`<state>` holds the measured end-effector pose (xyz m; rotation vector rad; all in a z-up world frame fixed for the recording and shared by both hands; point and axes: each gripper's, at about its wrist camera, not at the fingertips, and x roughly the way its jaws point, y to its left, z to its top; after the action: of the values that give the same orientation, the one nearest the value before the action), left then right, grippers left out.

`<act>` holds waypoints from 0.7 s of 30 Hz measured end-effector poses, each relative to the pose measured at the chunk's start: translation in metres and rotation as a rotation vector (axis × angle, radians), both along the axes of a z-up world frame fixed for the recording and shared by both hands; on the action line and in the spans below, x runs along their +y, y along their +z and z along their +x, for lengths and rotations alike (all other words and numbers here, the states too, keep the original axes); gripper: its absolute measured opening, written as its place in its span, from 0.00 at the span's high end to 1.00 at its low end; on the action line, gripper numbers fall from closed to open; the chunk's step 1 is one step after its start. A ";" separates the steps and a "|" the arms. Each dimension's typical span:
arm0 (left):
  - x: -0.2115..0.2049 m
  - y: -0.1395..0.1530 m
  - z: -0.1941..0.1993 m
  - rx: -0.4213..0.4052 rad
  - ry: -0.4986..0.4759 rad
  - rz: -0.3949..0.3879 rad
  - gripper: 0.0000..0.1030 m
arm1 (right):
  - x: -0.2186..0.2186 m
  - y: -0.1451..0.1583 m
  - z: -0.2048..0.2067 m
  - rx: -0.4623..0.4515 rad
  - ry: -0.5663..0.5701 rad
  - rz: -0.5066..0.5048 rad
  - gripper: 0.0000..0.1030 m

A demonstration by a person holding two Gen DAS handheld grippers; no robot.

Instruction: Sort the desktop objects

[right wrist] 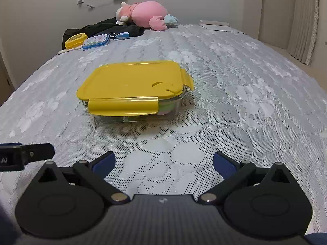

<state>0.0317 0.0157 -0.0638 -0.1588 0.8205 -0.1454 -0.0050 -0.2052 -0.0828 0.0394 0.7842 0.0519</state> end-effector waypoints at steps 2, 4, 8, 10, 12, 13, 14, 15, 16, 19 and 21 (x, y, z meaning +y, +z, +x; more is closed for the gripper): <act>-0.001 -0.001 0.000 0.006 0.000 0.002 0.02 | 0.000 0.000 0.000 0.005 0.002 0.010 0.01; -0.001 -0.002 0.001 0.011 -0.001 0.005 0.02 | 0.000 0.000 0.001 0.010 0.003 0.017 0.01; -0.002 -0.001 0.000 0.015 -0.004 0.012 0.02 | -0.001 0.000 0.001 0.014 0.003 0.023 0.01; -0.002 -0.001 0.001 0.017 -0.005 0.013 0.02 | -0.001 0.000 0.002 0.018 0.002 0.026 0.01; -0.001 -0.001 0.001 0.019 -0.005 0.013 0.02 | 0.000 -0.001 0.002 0.024 0.001 0.027 0.01; -0.001 -0.001 0.001 0.021 -0.003 0.013 0.02 | 0.000 -0.001 0.002 0.026 0.000 0.027 0.01; -0.001 -0.001 0.001 0.023 -0.001 0.013 0.02 | 0.000 -0.002 0.002 0.027 0.001 0.027 0.01; -0.001 -0.001 0.001 0.024 0.001 0.013 0.02 | 0.000 -0.002 0.002 0.028 0.001 0.027 0.01; 0.000 -0.001 0.001 0.026 0.003 0.011 0.02 | 0.000 -0.002 0.002 0.029 0.001 0.027 0.01; 0.001 -0.002 0.002 0.030 0.011 0.007 0.02 | 0.001 -0.003 0.002 0.033 0.003 0.028 0.01; 0.002 -0.002 0.002 0.033 0.017 0.005 0.01 | 0.002 -0.003 0.002 0.035 0.004 0.028 0.01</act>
<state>0.0336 0.0175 -0.0657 -0.1640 0.8516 -0.1254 -0.0033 -0.2033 -0.0858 0.0653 0.8184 0.0657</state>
